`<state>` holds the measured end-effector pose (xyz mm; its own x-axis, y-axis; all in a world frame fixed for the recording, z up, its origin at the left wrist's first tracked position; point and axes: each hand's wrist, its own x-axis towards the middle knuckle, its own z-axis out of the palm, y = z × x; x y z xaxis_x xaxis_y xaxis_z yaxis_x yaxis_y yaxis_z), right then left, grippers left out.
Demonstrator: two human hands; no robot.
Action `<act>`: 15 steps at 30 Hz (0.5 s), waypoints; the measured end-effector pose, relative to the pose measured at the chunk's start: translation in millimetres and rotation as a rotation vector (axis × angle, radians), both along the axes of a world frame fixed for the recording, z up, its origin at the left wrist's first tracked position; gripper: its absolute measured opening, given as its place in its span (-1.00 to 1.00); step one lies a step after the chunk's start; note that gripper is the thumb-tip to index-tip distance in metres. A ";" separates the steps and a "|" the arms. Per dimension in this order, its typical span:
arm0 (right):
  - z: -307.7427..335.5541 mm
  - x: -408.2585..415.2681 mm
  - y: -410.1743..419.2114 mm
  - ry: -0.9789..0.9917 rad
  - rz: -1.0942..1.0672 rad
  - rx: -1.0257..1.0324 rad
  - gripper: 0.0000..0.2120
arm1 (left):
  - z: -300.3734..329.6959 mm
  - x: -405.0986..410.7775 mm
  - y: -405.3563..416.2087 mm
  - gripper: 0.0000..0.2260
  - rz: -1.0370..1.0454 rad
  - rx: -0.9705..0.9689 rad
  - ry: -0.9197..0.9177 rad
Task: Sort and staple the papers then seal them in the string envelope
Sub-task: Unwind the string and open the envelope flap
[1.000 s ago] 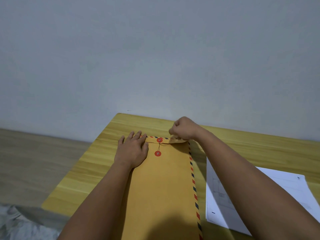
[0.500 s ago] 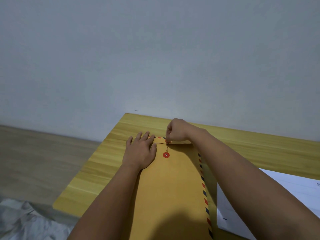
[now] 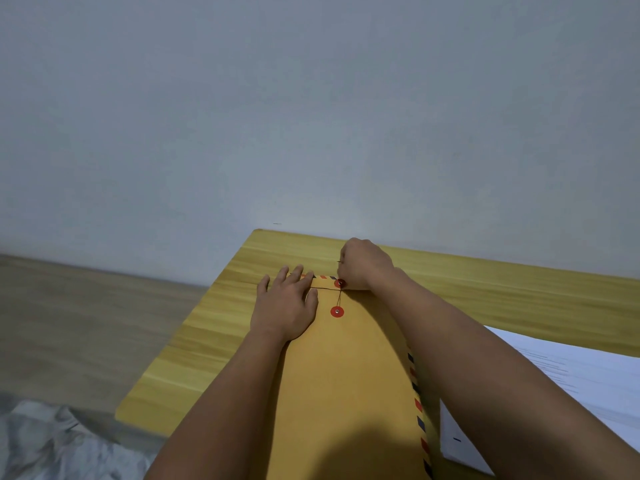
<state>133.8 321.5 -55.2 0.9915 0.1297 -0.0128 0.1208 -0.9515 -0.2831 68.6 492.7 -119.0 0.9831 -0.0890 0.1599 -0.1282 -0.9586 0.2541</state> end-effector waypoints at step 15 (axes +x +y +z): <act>25.6 -25.4 1.9 0.447 0.159 0.254 -0.77 | -0.9 -0.6 0.6 -0.52 0.000 0.002 -0.001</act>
<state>108.5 323.4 -29.6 0.8643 0.3315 -0.3783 0.0724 -0.8263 -0.5586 68.0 493.3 -119.9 0.9830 -0.0889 0.1607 -0.1280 -0.9592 0.2522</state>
